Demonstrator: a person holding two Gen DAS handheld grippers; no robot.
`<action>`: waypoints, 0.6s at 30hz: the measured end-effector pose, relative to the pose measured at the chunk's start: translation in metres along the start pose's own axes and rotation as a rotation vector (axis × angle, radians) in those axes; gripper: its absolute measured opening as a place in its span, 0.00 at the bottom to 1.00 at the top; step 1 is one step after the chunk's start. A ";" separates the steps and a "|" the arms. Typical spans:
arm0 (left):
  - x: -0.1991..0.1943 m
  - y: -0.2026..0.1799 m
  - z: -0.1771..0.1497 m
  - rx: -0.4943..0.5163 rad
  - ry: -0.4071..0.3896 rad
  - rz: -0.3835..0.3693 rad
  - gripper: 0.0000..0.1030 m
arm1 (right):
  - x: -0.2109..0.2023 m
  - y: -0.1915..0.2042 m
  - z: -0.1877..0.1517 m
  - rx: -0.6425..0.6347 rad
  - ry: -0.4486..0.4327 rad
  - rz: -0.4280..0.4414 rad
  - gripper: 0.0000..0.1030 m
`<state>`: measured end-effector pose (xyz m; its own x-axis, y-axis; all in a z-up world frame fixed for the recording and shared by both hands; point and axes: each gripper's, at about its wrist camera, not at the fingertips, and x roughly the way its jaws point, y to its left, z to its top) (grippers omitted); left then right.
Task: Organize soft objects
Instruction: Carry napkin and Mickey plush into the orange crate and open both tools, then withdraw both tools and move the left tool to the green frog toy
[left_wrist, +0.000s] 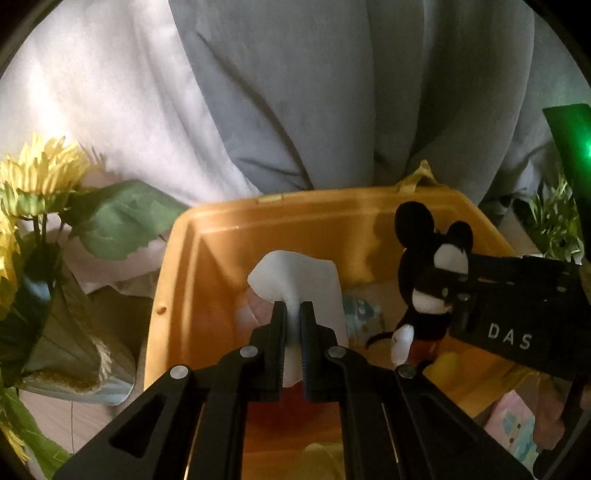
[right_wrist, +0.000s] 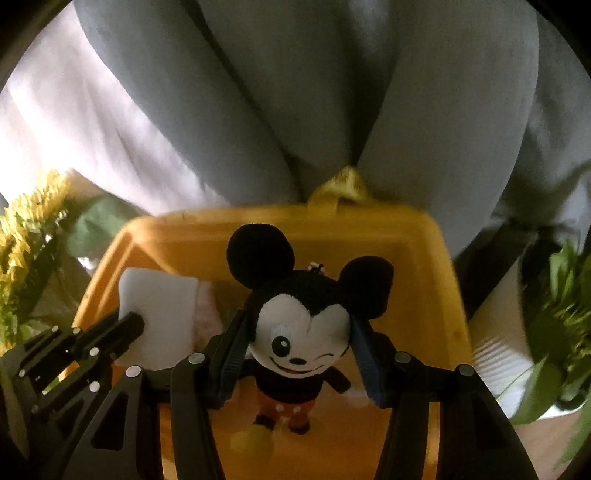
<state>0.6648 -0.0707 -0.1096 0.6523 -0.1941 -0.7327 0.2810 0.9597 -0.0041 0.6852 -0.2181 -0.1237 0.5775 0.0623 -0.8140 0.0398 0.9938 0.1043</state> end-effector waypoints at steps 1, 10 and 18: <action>0.003 0.000 0.000 0.004 0.007 0.001 0.12 | 0.003 0.000 -0.002 0.000 0.017 0.003 0.54; -0.013 0.002 0.000 -0.010 -0.019 0.012 0.44 | -0.016 0.008 0.001 -0.040 -0.048 -0.008 0.60; -0.061 0.003 -0.004 -0.017 -0.113 0.035 0.45 | -0.057 0.016 0.001 -0.055 -0.154 -0.023 0.61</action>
<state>0.6226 -0.0552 -0.0677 0.7368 -0.1807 -0.6515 0.2451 0.9695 0.0082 0.6536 -0.2062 -0.0753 0.6955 0.0292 -0.7180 0.0118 0.9986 0.0520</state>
